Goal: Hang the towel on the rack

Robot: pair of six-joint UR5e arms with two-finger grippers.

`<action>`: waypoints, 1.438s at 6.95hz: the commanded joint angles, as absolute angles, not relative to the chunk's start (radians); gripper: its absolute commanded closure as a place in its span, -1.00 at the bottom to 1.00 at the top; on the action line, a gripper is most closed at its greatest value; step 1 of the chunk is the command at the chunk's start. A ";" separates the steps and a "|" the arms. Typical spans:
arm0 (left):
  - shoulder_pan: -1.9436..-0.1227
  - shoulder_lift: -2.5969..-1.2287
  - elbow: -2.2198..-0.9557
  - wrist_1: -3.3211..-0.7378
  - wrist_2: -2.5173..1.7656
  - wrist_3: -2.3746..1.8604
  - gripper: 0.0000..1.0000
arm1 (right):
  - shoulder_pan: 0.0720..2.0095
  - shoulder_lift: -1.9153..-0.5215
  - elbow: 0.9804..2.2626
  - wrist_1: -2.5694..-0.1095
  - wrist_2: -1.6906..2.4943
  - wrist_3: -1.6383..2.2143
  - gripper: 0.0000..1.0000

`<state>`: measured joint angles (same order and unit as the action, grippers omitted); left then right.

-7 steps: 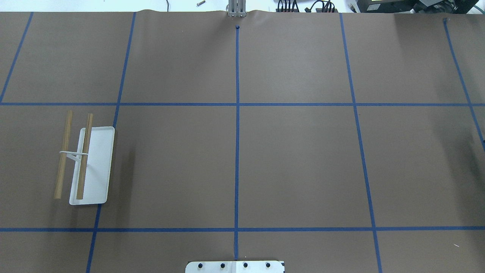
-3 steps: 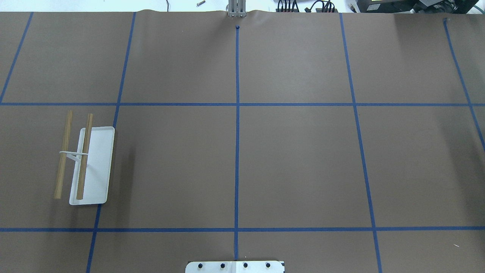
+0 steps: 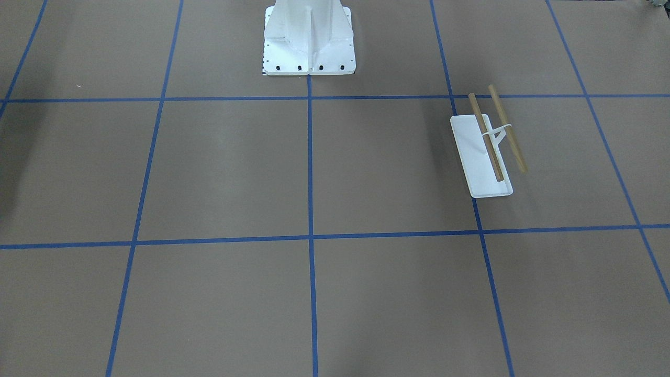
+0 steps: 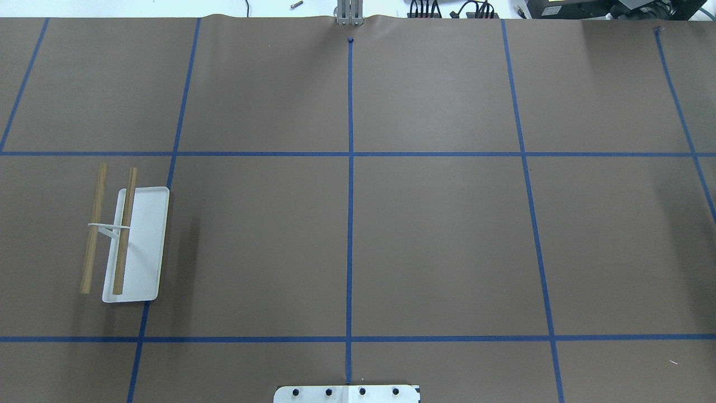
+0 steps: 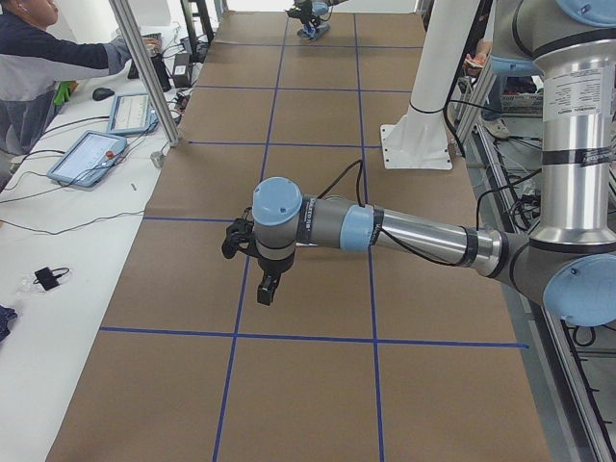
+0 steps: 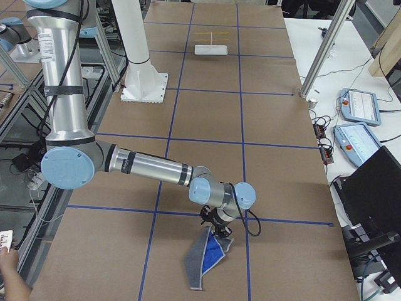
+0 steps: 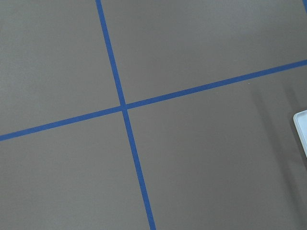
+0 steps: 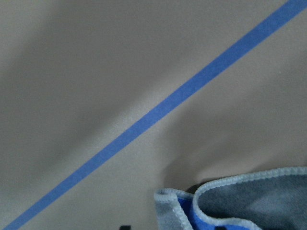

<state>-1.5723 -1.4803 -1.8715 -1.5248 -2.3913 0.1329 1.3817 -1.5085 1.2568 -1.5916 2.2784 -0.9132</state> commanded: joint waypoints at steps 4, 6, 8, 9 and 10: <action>-1.571 -1.480 -1.873 -1.525 -2.391 0.135 -0.96 | 1.371 -1.508 1.230 -1.591 2.280 -0.907 0.17; -1.571 -1.480 -1.867 -1.525 -2.393 0.137 -0.96 | 1.371 -1.505 1.220 -1.591 2.283 -0.910 0.32; -1.572 -1.480 -1.873 -1.525 -2.393 0.133 -0.96 | 1.371 -1.506 1.215 -1.591 2.283 -0.913 0.38; -1.571 -1.480 -1.871 -1.525 -2.393 0.133 -0.96 | 1.370 -1.505 1.210 -1.591 2.283 -0.910 0.71; -1.571 -1.480 -1.873 -1.525 -2.393 0.133 -0.96 | 1.370 -1.503 1.210 -1.591 2.283 -0.911 1.00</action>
